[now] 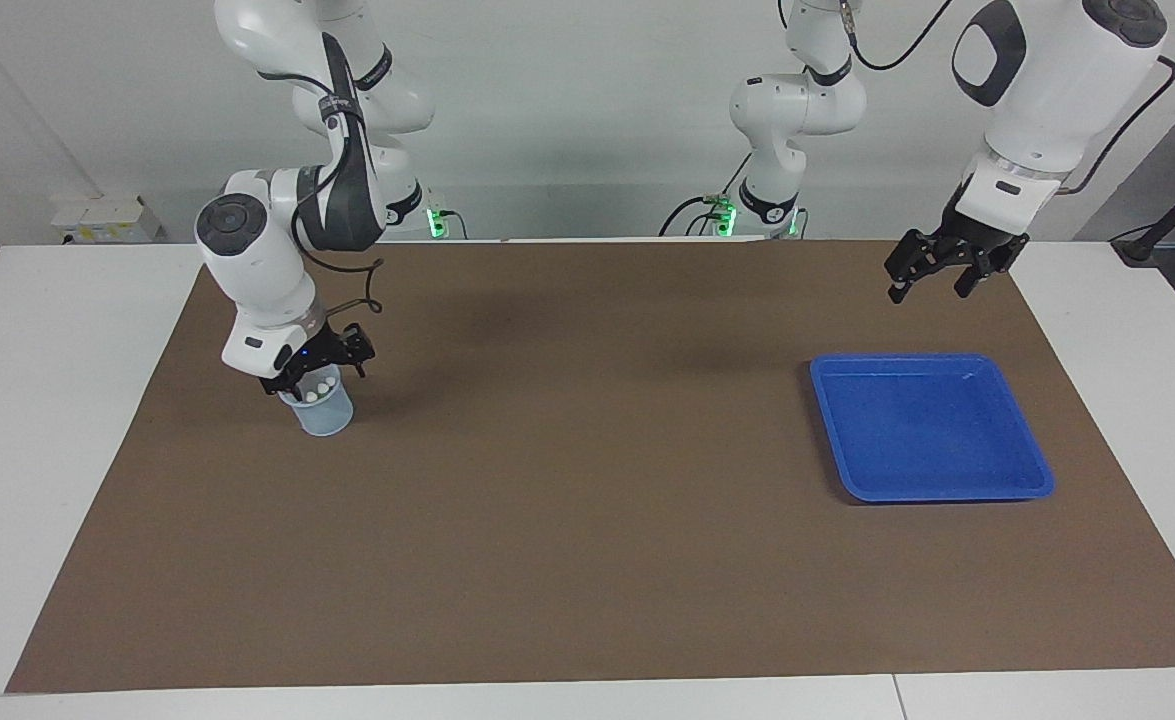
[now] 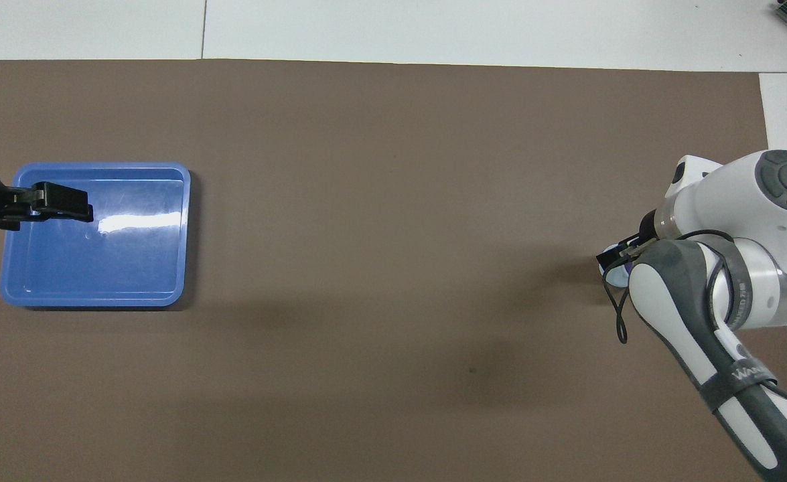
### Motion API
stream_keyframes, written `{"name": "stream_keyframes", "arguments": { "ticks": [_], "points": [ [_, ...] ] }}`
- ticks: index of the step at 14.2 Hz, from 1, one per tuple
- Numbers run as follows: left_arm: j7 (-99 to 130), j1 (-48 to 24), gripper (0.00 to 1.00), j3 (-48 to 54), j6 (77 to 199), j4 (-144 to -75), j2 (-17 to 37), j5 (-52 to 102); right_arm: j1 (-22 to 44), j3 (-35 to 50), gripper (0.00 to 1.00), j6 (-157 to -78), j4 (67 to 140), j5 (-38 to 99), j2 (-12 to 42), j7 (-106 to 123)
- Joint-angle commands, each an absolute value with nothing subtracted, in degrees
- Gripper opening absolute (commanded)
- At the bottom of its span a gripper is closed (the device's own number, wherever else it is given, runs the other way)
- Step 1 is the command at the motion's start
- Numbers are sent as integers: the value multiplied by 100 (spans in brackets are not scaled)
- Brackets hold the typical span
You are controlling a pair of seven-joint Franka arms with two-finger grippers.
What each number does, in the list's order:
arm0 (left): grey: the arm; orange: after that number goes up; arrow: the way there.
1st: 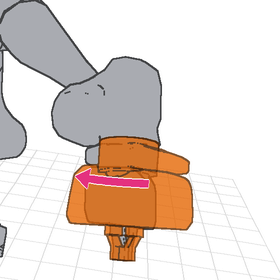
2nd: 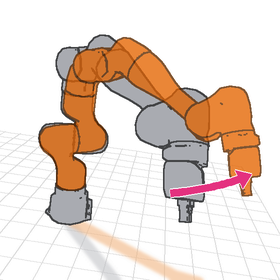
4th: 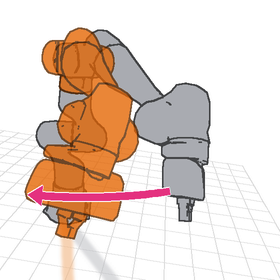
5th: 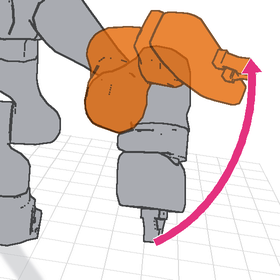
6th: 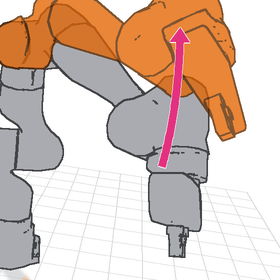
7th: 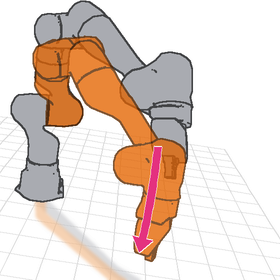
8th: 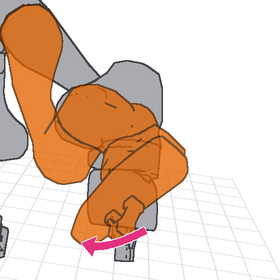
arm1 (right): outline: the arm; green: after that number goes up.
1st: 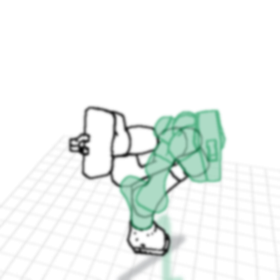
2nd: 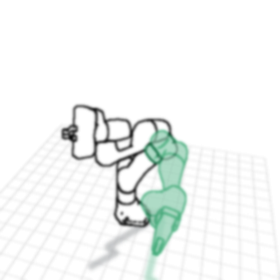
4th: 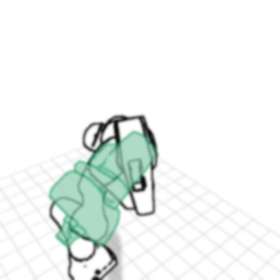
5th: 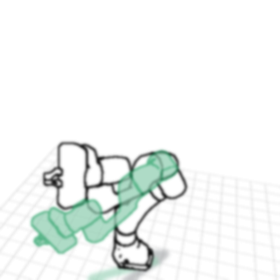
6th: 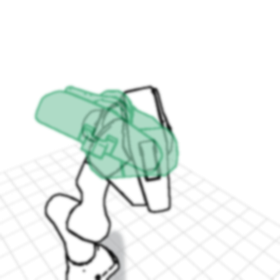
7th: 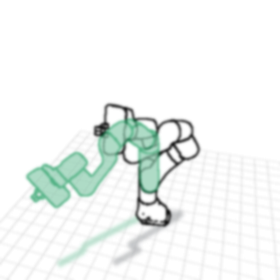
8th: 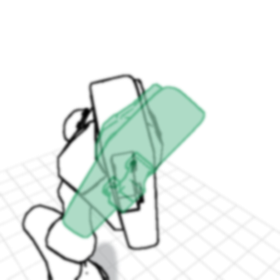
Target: Right arm passes pens to left for tray arrangement
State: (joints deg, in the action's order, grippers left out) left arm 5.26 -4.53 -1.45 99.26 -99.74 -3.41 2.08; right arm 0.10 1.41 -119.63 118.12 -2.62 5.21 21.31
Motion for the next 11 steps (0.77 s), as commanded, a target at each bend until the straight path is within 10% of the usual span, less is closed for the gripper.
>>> {"name": "stream_keyframes", "arguments": {
  "ticks": [1,11],
  "points": [
    [851,-632,100,-176,10011,-10248,-536,264,-105,185,61,-12067,11900,-351,483,2285],
    [1529,-984,100,-176,10581,-11073,-905,501,-264,185,2,-11760,11839,-360,475,2408]
  ]
}}
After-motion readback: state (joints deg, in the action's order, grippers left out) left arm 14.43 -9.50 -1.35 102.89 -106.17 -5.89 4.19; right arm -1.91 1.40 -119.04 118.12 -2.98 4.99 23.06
